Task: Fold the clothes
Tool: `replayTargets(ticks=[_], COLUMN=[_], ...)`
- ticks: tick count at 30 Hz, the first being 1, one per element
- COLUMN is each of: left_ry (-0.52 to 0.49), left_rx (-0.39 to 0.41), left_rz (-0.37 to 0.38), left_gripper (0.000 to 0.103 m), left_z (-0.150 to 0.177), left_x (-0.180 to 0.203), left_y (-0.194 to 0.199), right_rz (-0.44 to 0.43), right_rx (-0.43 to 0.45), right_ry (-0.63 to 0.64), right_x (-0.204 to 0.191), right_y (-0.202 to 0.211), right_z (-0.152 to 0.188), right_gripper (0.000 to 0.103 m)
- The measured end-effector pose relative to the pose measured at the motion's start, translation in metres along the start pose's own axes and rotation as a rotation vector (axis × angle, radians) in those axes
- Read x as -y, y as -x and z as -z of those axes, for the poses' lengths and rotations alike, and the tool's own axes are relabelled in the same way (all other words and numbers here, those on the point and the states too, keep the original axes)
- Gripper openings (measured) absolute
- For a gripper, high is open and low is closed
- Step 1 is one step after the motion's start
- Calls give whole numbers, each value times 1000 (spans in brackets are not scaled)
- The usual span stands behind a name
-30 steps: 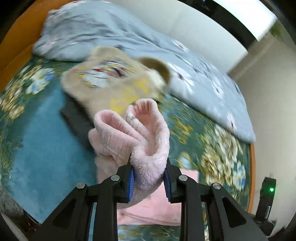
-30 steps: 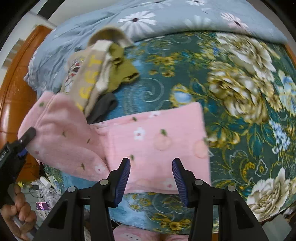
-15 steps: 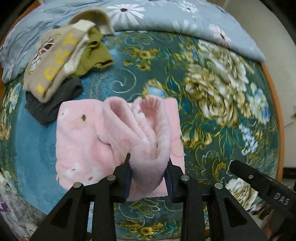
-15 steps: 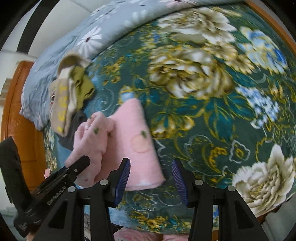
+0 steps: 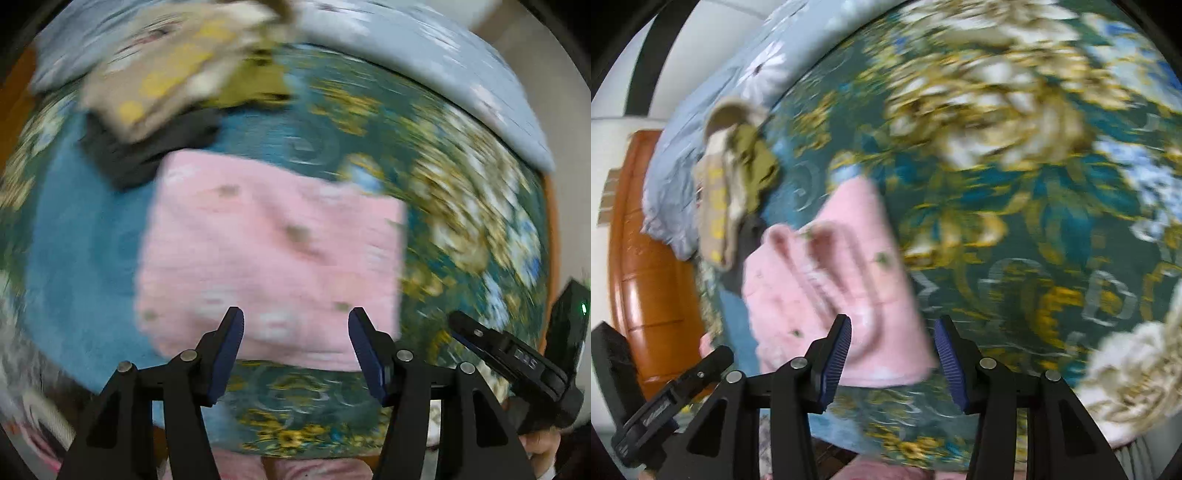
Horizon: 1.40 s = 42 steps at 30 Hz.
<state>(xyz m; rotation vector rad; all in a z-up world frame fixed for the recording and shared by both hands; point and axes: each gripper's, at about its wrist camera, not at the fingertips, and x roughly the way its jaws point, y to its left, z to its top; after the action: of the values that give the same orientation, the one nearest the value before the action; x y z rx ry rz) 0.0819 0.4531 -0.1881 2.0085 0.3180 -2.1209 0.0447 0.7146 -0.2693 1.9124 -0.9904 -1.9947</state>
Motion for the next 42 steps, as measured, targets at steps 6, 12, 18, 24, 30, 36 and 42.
replayTargets(ticks=[6,12,18,24,30,36,42], left_ry=[238,361,406,382,349,326,288], left_rx=[-4,1,-30,-58,-102,-107,-120], left_rz=[-65,-91,-84,-50,-69,-85,-46], left_gripper=[60,60,60,60,60,60,60], left_z=[8,19,20,14,10,5,-2], left_x=[-80,-117,-127,-115,-103,-99,-87], left_y=[14,26,15,3,-12,-19,-37], right_rz=[-50,-1,-35,-244,-50,49,31], right_rx=[-76,-148,-161,-69,-171,-58,-22], right_ry=[159,182,138,96,-45,-11,192], right_x=[-62,-84,-91,-67,-9,-21,-71], right_y=[-54,-104,-103,-48,-94,-55,-38], right_z=[-21,-45,-45,-52,-55,-55,-57], right_gripper=[63,65,26,24,32,44,46])
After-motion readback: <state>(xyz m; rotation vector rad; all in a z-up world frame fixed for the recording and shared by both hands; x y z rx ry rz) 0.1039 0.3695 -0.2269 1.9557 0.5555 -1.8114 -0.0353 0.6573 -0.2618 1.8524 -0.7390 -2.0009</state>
